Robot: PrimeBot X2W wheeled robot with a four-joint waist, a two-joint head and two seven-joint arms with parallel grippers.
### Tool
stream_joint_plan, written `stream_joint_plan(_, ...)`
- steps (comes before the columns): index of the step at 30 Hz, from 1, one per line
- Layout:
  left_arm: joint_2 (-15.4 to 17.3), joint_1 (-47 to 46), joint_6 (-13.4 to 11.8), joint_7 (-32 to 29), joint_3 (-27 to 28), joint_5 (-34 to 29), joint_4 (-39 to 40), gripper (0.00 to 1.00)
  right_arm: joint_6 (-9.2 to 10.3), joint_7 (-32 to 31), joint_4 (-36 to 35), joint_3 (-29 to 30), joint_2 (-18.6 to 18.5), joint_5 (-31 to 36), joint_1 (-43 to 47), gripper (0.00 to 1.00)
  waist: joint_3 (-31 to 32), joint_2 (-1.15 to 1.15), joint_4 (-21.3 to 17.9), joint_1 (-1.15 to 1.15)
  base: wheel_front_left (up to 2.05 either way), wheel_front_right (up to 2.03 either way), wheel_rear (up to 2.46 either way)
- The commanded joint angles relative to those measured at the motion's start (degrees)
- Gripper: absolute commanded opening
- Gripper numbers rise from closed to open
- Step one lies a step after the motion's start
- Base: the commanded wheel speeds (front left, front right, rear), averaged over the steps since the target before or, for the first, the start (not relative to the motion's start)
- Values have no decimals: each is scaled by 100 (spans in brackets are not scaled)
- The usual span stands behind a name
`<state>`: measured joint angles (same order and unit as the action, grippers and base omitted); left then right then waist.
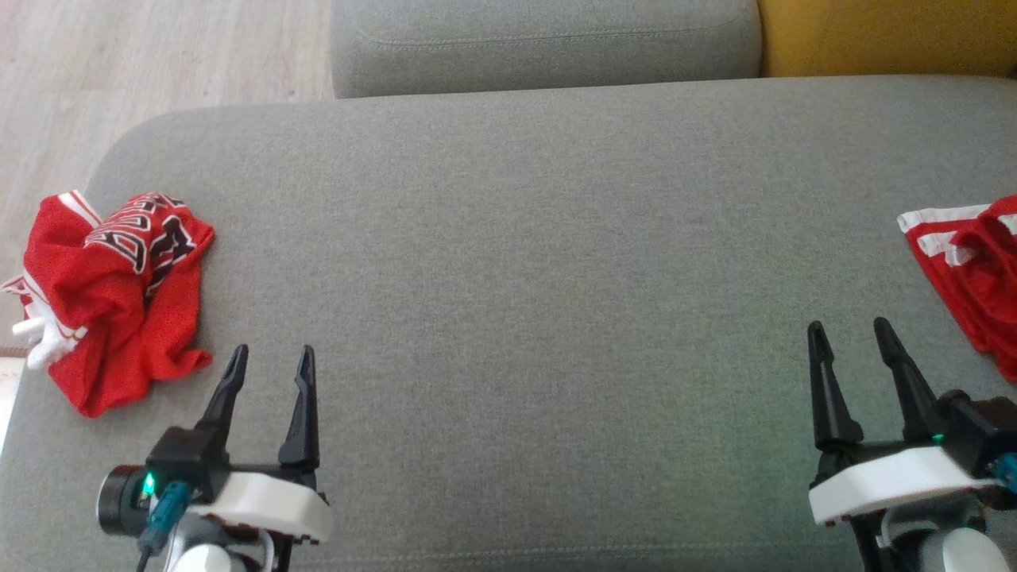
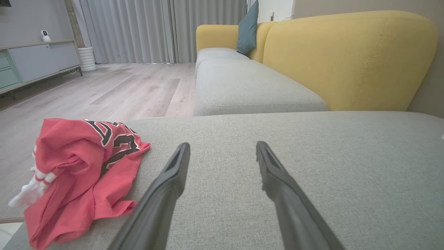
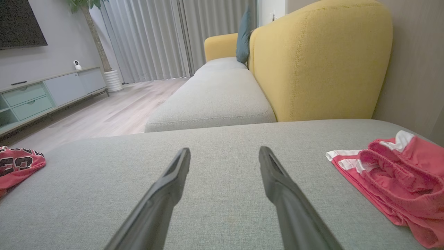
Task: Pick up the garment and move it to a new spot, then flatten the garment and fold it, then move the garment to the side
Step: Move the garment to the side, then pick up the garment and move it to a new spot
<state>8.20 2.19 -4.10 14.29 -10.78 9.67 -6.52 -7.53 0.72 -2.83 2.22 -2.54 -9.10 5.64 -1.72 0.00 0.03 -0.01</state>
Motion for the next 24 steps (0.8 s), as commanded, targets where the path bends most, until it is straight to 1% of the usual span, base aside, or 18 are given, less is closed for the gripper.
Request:
stream_joint_plan(1, 45, -177, -29, 58, 156, -8, 168, 100, 4, 18, -220, -139, -34, -47, -84, 100, -4, 0, 1, 1, 0, 0, 0)
stream_joint_plan(10, 69, -200, -53, 59, 111, 7, 177, 100, 4, 29, -202, -119, -34, -67, -99, 100, -15, 0, -4, 1, 0, 0, 0)
stream_joint_plan(15, 53, -258, -72, 48, 117, 62, 163, 100, 4, 32, -224, -82, -34, -69, -95, 100, -59, 0, 100, 1, 0, 0, 0)
stream_joint_plan(19, 70, -396, -80, 48, 157, 100, 157, 100, 4, -16, -281, -89, -34, -11, -136, 100, -161, 0, 344, 1, 0, 0, 0)
stream_joint_plan(24, 72, -603, -83, 57, 201, 127, 98, 100, 4, -91, -397, -142, -34, 60, -206, 100, -256, 0, 839, 1, 0, 0, 0)
